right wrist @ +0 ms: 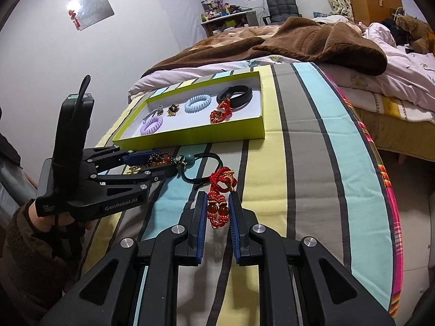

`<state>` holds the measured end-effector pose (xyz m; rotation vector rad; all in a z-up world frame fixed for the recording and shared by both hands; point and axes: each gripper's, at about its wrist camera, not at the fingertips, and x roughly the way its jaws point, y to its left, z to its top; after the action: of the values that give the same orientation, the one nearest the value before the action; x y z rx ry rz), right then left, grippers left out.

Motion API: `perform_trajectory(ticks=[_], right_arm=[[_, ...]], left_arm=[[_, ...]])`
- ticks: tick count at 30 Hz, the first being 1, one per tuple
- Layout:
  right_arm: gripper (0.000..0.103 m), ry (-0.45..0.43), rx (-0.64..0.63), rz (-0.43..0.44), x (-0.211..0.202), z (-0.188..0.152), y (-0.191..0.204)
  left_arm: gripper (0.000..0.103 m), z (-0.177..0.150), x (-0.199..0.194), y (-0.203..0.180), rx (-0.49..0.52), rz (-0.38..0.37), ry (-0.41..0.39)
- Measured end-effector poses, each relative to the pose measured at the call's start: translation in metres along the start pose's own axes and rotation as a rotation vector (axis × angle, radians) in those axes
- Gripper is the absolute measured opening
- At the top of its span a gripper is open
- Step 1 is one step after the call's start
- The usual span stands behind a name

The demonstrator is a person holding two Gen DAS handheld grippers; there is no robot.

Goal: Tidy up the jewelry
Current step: 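Grasp the amber beaded bracelet with the left tool while the right tool holds the red tassel, then carry the beaded bracelet and red tassel into the green box and open both tools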

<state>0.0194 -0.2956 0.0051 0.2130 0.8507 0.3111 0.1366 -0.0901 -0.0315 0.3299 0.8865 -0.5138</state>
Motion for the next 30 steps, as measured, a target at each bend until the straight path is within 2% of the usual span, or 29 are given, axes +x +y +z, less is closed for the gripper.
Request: perform_trajectory(ticks=[6, 14, 22, 30], right_arm=[[0.016, -0.003, -0.001, 0.007, -0.001, 0.000, -0.001], [0.016, -0.006, 0.002, 0.007, -0.001, 0.000, -0.003], [0.016, -0.014, -0.005, 0.007, -0.002, 0.002, -0.002], [0.016, -0.046, -0.045, 0.009, -0.007, 0.024, 0.008]], left_arm=[[0.027, 0.002, -0.002, 0.001, -0.015, 0.003, -0.010], [0.026, -0.001, -0.009, 0.006, -0.050, 0.014, -0.041], [0.026, -0.001, -0.024, 0.014, -0.093, -0.005, -0.074], [0.026, 0.007, -0.043, 0.029, -0.124, 0.012, -0.121]])
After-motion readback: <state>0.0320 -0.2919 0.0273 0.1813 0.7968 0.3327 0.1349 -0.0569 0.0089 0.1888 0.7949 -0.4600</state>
